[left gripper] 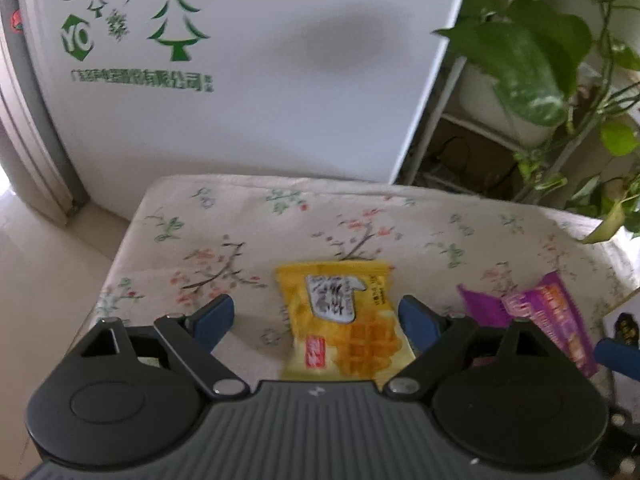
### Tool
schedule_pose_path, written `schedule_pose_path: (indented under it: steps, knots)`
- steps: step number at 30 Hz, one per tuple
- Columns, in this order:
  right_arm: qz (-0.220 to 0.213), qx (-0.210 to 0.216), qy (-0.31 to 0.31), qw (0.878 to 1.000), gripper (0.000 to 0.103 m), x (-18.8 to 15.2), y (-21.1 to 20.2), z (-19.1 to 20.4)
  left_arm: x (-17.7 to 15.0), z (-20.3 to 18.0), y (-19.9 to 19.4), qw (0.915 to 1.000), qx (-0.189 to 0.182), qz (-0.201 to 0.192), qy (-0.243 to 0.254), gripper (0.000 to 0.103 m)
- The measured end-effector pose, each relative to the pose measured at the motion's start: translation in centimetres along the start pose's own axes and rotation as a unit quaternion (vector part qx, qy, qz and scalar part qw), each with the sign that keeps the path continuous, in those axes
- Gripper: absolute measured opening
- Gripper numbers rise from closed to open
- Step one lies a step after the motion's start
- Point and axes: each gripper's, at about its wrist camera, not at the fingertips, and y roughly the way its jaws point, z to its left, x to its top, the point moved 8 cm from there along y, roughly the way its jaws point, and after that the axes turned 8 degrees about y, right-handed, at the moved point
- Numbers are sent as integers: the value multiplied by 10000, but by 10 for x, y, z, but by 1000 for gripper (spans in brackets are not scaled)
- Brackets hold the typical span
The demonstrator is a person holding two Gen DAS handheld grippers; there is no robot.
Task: Organize snacks
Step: 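Move the left tool to the yellow waffle packet while the right tool moves to the purple bag, then grasp the yellow waffle packet with the left tool while the right tool grasps the purple bag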
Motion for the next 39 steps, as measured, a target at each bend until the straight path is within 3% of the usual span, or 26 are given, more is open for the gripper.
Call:
schedule_pose_path:
  steps: [5,9,14,18,24,27,36,39]
  knots:
    - [107,130,79,9998,91,-9,7,-1,-5,12,-1,9999,99,62,69,89]
    - [310,496,-26,9983,91,-15,6,13,-7,20,-3,9999,76,104,40,89]
    - [696,1075,-549,9902,91,-28,-5,41,-7,29,-5,9999,76,130,22,89]
    - [557,1121,-886,9882,91,-17,-20,44,-5,32,-8,9999,-49,47,-77,89]
    - [17,493,-566,9972,93,13,-17,14,-4,27,-8,9996,-264,-20,-11,89]
    - [-6,329,-425,9986,94,17,-4,3,-5,22,-7,9994,-276,-35,217,89]
    - [122,273,-1044,9941,97,13,24,17,-9,15,0,9978,-202,-10,628,89]
    - [179,37,-1225,9923,98,8,36,19,-9,14,1,9971,-151,-27,750,89]
